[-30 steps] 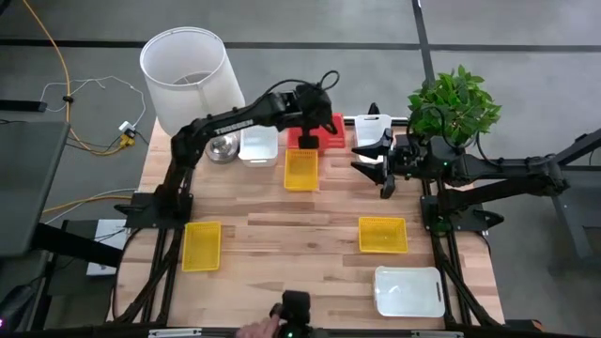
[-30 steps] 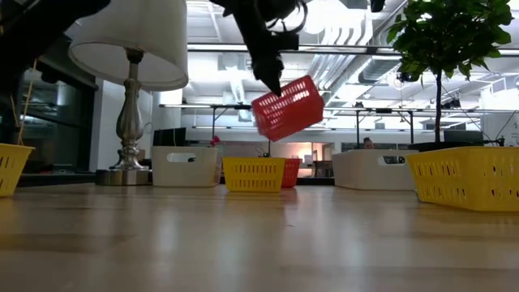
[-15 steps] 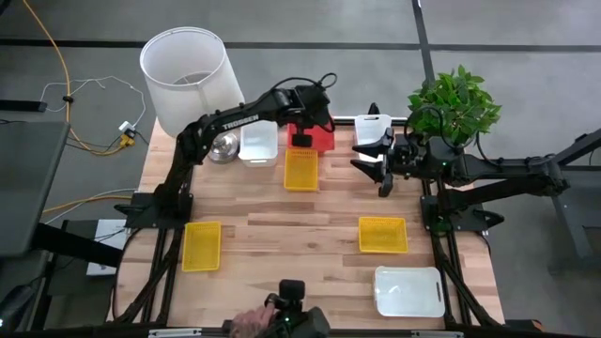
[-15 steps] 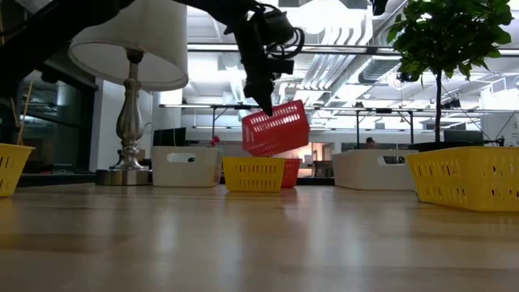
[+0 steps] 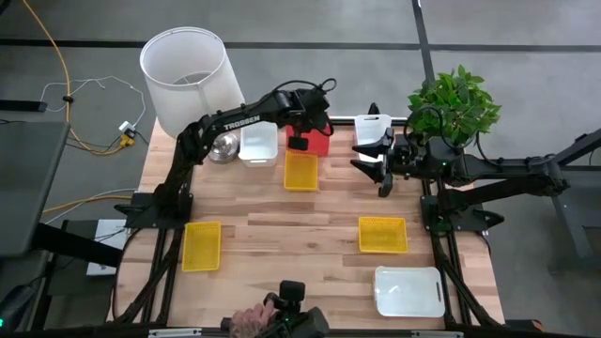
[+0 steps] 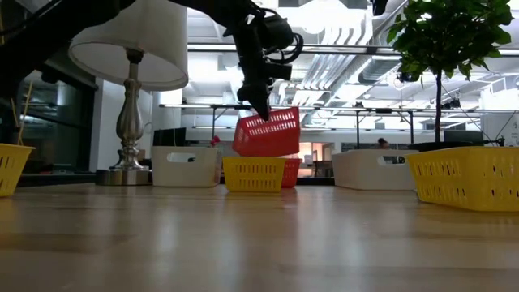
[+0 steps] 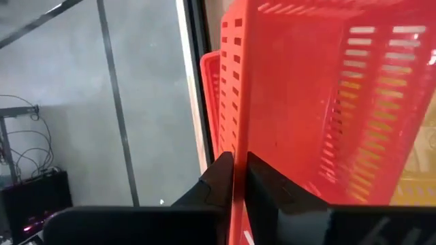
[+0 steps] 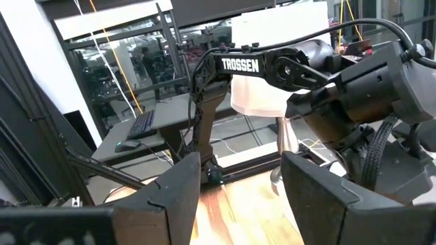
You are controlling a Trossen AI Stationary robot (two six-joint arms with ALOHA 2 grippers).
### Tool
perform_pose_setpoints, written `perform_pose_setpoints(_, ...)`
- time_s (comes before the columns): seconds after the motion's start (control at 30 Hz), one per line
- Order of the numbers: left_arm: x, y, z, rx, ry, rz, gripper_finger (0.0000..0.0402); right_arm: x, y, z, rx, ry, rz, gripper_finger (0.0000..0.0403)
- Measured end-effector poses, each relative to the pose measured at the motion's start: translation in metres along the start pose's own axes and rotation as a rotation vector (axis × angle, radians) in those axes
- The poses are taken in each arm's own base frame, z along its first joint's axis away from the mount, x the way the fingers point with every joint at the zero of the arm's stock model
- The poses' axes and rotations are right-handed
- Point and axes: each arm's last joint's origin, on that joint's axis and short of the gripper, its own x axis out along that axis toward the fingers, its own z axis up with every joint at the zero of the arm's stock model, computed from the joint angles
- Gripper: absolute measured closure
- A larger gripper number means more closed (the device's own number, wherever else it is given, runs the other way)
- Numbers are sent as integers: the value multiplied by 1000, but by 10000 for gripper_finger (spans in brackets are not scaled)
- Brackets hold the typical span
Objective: Stack baskets by color
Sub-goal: Stack the bottom orange bin on the orange bin
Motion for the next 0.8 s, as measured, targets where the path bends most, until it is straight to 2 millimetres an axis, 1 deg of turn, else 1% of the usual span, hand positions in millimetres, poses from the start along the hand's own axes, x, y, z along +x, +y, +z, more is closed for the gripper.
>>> perform_pose_setpoints(0.23,0,4,4,-19,-36,47,351,0,0,0,0,0,0,210)
perform_pose_setpoints(0.5,-2,5,10,-34,-79,80,284,0,0,0,-1,2,6,210)
perform_pose_setpoints(0.57,-6,5,13,-41,-80,96,267,0,0,0,-5,2,6,210)
perform_pose_setpoints(0.67,-18,10,18,-100,-108,132,245,0,0,0,-21,1,6,210)
perform_pose_setpoints(0.8,-38,23,22,-243,-222,110,225,0,0,0,-26,-1,7,210)
